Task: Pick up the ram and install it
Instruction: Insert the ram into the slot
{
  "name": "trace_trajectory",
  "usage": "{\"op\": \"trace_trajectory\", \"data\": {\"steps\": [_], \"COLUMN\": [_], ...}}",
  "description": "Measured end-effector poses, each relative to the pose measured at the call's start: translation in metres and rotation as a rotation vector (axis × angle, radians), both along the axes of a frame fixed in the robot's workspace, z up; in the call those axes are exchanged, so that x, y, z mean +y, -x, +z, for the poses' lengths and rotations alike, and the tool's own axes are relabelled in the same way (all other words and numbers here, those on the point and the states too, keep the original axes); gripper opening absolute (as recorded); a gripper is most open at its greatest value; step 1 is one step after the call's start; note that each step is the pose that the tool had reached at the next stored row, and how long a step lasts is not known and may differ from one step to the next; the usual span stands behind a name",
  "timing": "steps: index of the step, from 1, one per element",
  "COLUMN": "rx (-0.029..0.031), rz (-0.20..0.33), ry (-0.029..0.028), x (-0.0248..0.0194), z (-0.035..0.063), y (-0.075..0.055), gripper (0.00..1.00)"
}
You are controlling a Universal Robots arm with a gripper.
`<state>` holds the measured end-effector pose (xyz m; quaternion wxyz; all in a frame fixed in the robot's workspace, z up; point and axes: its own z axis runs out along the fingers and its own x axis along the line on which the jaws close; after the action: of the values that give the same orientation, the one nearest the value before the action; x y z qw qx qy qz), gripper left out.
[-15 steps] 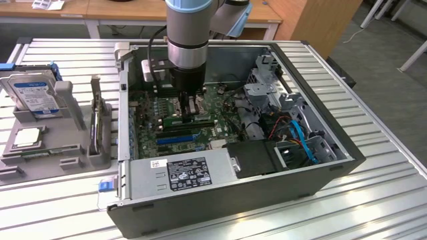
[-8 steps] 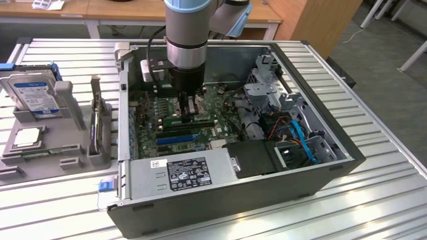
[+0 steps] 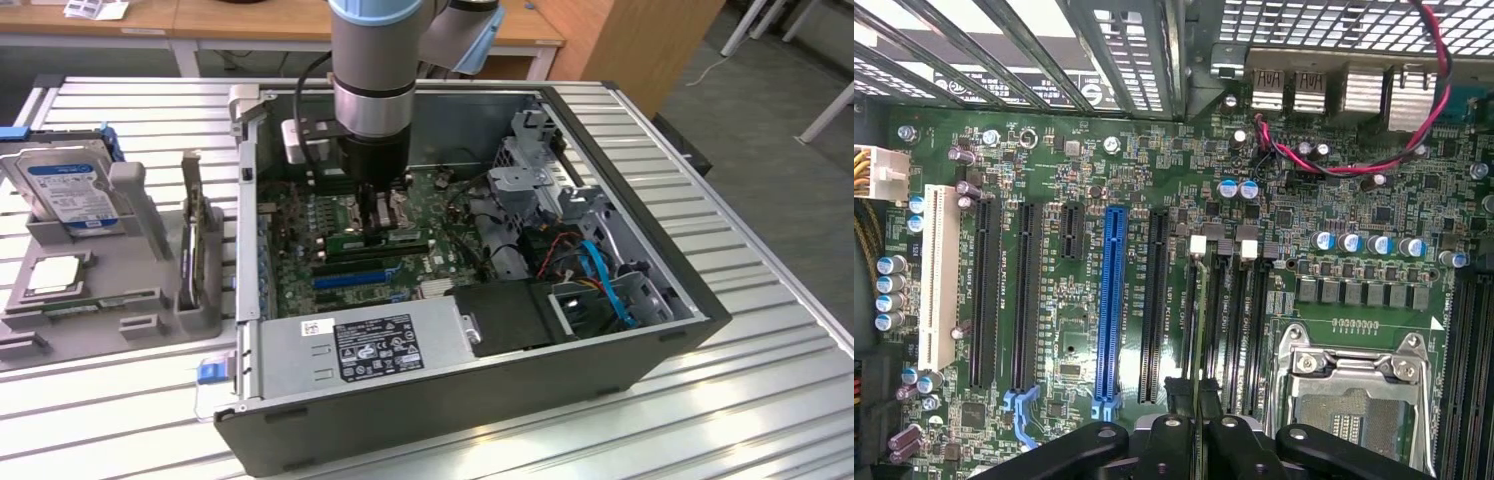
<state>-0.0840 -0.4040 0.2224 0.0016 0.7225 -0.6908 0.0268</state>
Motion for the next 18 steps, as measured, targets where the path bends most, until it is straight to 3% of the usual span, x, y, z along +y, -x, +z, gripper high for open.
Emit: {"op": "trace_trajectory", "data": {"steps": [18], "rx": [0.0000], "rz": [0.001], "ry": [0.0002], "x": [-0.0006], "z": [-0.0008], "y": [-0.0002], "gripper": [0.13]}}
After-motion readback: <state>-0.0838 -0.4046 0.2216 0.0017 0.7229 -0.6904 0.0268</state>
